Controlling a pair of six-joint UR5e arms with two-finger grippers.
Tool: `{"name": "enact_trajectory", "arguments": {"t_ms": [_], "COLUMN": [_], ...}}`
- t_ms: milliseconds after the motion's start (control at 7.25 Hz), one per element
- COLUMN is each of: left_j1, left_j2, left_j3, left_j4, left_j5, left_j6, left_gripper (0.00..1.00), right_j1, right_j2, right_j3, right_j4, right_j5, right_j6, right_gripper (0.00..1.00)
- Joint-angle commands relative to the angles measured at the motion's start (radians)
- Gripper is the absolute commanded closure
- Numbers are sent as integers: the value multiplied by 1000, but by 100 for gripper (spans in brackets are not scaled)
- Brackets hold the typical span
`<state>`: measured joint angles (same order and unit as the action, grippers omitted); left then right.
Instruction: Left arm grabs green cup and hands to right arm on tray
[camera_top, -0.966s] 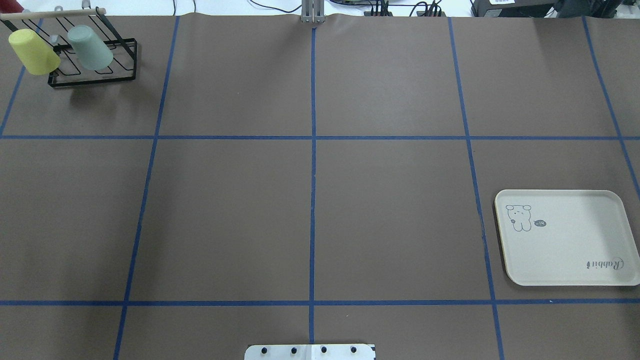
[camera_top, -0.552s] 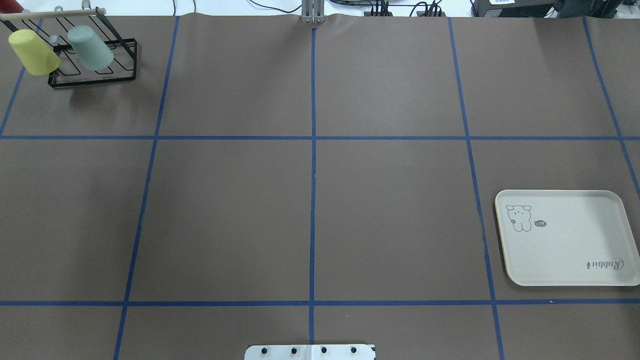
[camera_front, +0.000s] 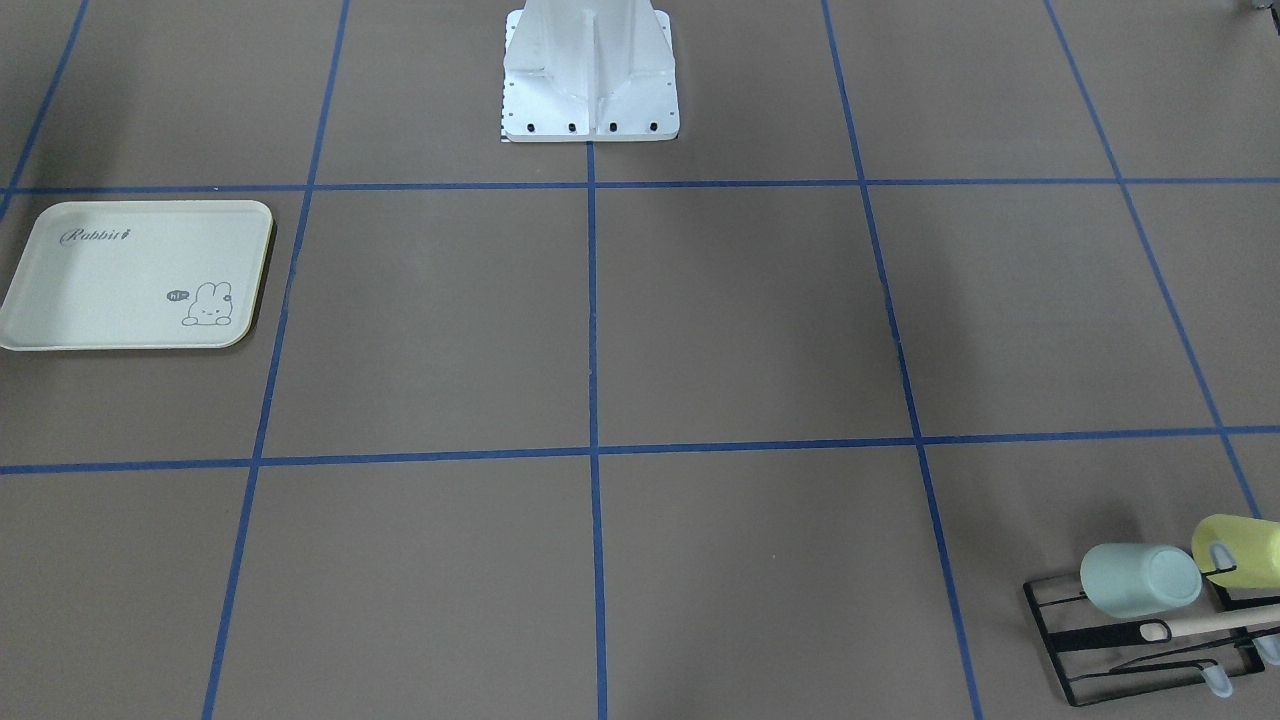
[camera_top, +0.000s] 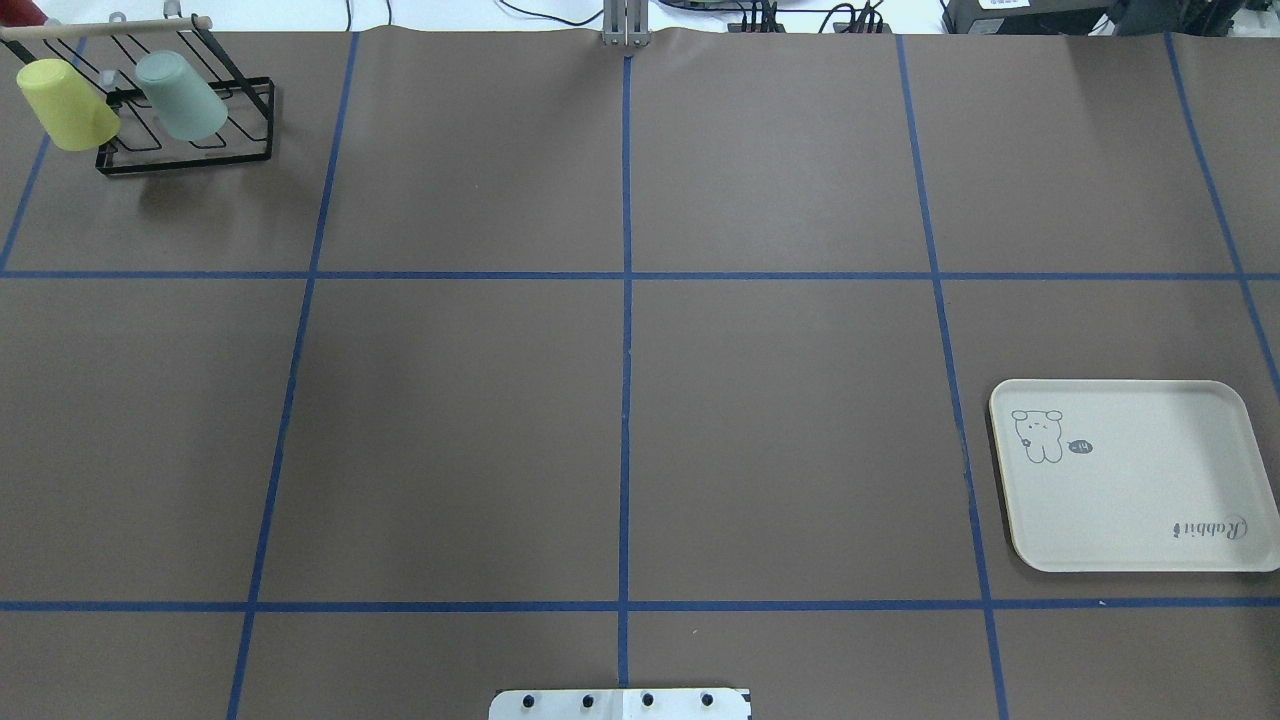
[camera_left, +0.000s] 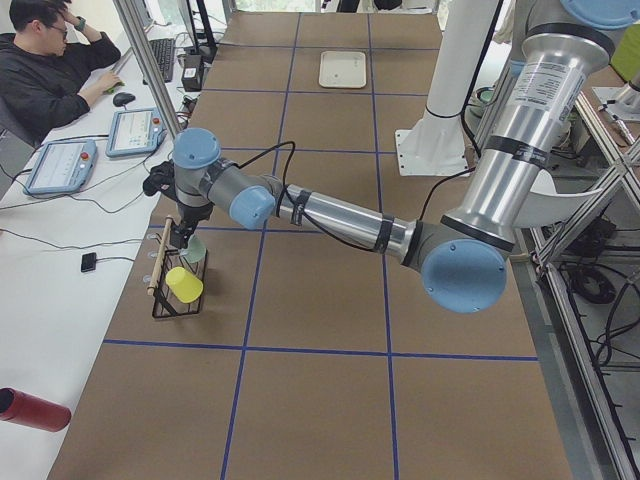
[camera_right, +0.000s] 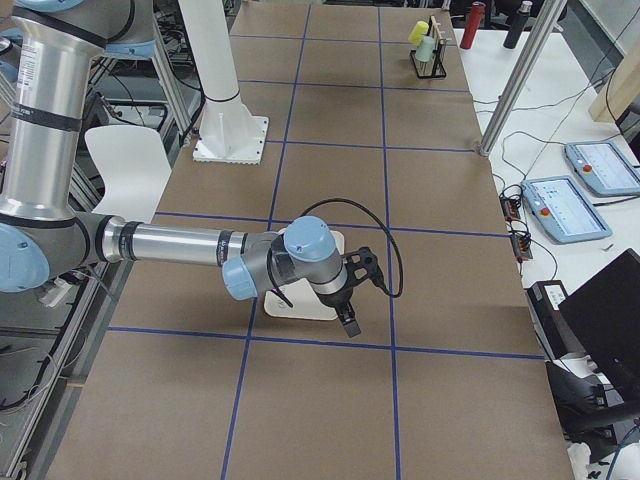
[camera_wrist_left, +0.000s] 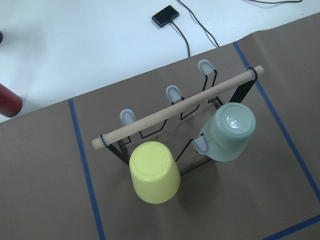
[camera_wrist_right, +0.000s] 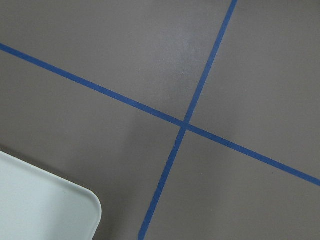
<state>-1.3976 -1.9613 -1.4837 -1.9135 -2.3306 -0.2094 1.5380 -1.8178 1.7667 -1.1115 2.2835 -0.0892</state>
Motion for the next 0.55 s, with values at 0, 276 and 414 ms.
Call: {"name": "enact_trajectory", "arguments": {"t_ms": [0, 276, 414], "left_j1": [107, 127, 127], "left_j2": [-86, -140, -155], "left_j3": [72, 228, 279], "left_j4": [-1, -103, -137], "left_j5": [63, 76, 77], "left_j6": [-82, -84, -108], "left_gripper": [0, 0, 0], "right_j1": [-1, 1, 1], "right_j2": [-1, -1, -1], "right_j3": [-1, -1, -1], "right_j4": [-1, -1, -1], "right_j5": [10, 10, 10], "right_j6": [2, 0, 2], "right_gripper": [0, 0, 0]}}
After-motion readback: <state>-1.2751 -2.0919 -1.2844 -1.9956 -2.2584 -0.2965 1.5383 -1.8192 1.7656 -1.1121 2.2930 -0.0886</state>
